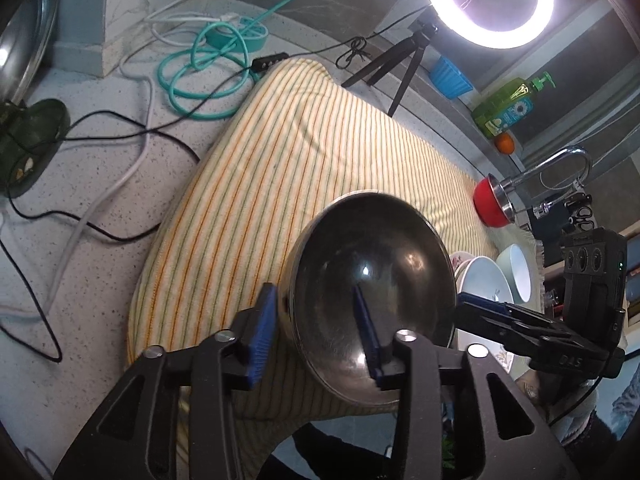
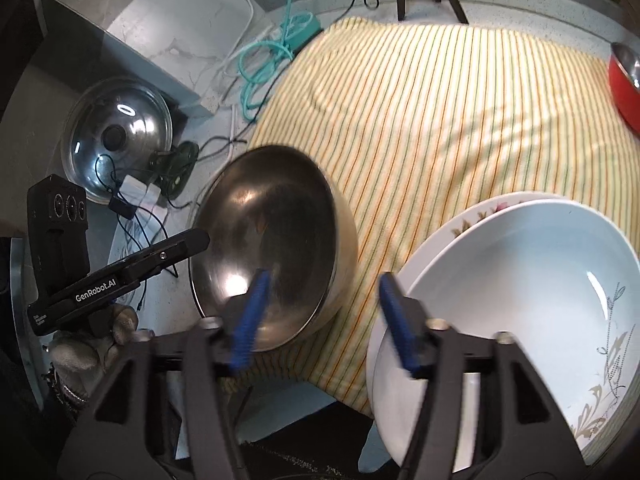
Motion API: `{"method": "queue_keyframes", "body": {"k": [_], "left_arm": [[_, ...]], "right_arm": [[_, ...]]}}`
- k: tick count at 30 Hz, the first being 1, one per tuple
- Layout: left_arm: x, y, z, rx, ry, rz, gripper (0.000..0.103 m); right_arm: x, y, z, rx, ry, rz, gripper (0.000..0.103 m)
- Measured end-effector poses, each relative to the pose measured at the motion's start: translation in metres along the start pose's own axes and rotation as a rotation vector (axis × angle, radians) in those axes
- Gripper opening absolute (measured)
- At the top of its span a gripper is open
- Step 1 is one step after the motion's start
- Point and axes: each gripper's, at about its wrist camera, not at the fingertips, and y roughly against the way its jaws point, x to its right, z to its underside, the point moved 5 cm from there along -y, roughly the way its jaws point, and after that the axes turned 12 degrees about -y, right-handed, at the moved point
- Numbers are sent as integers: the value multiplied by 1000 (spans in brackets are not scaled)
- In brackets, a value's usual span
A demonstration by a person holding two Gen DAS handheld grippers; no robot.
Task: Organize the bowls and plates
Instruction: 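Carry the steel bowl beside the plate stack, lower it and open both grippers, then move both grippers to the red-bottomed steel bowl near the faucet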
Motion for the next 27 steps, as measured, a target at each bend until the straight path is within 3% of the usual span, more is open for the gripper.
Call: {"method": "queue_keyframes", "body": {"k": [2, 4, 6, 16, 27], "left_arm": [[0, 4, -5, 16, -1, -21, 60], [2, 7, -10, 31, -10, -30, 60], [6, 10, -15, 39, -29, -44, 60], [42, 8, -47, 84, -117, -19, 61], [103, -11, -82, 113, -209, 63, 61]], "right_arm": [[-3, 8, -3, 32, 11, -6, 74], [-5, 16, -7, 59, 16, -1, 85], [-5, 24, -10, 90, 21, -1, 87], [15, 76, -26, 216, 28, 57, 88], [81, 149, -45, 360, -33, 164, 88]]}}
